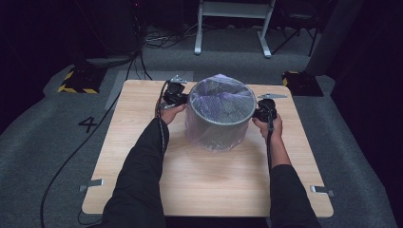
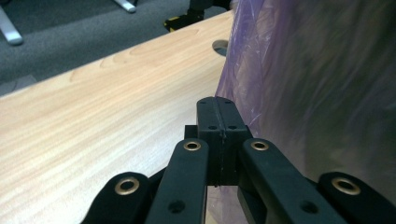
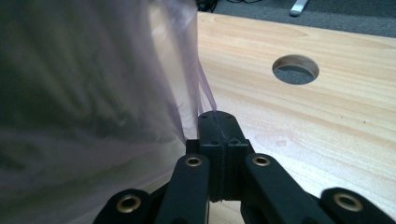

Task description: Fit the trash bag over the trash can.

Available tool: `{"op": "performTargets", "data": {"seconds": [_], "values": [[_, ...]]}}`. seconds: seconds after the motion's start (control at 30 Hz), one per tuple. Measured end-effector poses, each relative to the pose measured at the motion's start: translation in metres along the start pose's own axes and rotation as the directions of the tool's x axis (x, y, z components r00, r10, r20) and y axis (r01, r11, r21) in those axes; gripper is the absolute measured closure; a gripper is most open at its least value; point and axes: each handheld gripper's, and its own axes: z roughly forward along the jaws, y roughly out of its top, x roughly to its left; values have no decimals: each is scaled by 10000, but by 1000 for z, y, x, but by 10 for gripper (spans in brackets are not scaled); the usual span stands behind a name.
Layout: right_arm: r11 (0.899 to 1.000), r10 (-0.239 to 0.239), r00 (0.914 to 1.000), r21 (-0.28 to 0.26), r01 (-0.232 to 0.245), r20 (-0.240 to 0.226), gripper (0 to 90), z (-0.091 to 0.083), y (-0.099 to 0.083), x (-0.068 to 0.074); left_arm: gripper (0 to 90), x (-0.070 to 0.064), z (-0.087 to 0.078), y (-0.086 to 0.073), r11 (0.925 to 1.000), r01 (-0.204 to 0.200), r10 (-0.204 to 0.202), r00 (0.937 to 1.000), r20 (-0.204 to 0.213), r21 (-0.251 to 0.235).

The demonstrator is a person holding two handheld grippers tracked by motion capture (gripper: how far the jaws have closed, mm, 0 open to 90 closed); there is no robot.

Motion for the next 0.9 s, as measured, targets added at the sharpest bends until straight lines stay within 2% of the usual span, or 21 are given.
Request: {"op": "performTargets", "data": {"seconds": [0.23, 0.33, 0.47, 0.57, 0.6, 0.67, 0.73, 0.77, 0.8, 0.9], "values": [[9995, 120, 9999, 302, -117, -123, 900, 0, -16, -5, 900, 10, -1, -23, 9987, 270, -268, 9996, -31, 435], [9995, 95, 9997, 311, -88, -221, 897, -4, -23, -8, 898, 12, -8, -31, 9987, 114, -106, 9998, -166, 494], [9998, -36, 9998, 183, 40, -218, 882, -12, -29, -11, 847, 11, -25, -35, 9994, -286, 291, 9992, -270, 199], [9995, -249, 9995, 175, 252, -170, 851, -20, -34, -14, 765, 12, -40, -40, 9998, -183, 183, 9995, -262, 25], [9995, -289, 9994, 147, 292, -190, 813, -23, -36, -15, 723, 12, -45, -42, 9995, -300, 299, 9990, -330, -43], [9995, -306, 9995, -131, 304, -94, 738, -30, -38, -19, 685, 11, -55, -46, 9988, -446, 444, 9990, -82, -216], [9990, -238, 9995, -372, 230, -213, 670, -37, -39, -23, 610, 9, -64, -50, 9982, -575, 573, 9983, -143, -151], [9990, -290, 9994, -353, 284, -169, 617, -41, -40, -25, 536, 7, -68, -53, 9977, -659, 657, 9977, -153, -141], [9990, -354, 9993, -293, 349, -154, 554, -43, -40, -27, 505, 4, -73, -56, 9963, -858, 856, 9960, -270, -70], [9989, -393, 9991, -262, 390, -125, 445, -53, -42, -30, 445, -3, -84, -66, 9922, -1244, 1241, 9919, -284, -72]]}}
